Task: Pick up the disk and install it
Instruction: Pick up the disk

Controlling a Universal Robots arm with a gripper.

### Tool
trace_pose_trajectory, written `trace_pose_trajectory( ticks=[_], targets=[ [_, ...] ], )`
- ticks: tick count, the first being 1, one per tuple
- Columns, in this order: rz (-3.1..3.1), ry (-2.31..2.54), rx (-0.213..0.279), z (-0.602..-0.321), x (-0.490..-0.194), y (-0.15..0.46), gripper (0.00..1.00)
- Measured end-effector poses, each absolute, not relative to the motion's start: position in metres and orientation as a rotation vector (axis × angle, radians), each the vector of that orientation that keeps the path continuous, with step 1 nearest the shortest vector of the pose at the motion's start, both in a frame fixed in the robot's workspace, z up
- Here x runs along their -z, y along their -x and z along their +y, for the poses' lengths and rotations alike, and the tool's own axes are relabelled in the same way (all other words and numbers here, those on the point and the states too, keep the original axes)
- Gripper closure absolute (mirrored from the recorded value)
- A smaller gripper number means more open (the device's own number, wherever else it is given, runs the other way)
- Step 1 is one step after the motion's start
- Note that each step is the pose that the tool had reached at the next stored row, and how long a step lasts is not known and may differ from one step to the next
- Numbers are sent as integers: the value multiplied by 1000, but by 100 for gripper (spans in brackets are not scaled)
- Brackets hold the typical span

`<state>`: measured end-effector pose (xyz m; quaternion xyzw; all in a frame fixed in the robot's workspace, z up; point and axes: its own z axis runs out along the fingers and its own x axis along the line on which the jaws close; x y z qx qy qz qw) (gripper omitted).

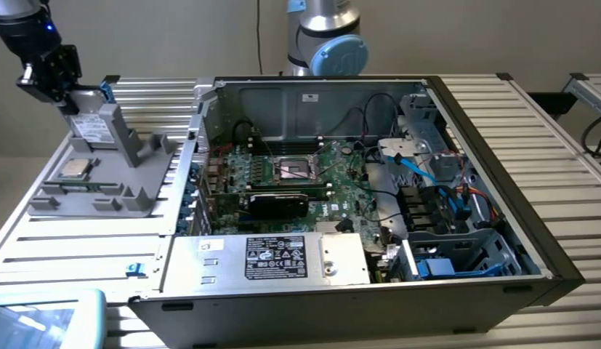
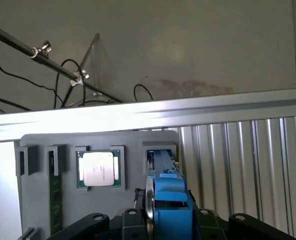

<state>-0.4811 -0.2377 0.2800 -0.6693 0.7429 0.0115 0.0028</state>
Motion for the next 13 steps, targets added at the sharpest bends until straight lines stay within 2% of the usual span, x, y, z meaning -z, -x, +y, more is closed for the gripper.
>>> trace_pose_trajectory(
  ticks=[5,13],
  targets=[
    [2331,2100,-38,-238,-281,481,63],
    [2331,2099,-38,-238,-299,481,63]
  ],
)
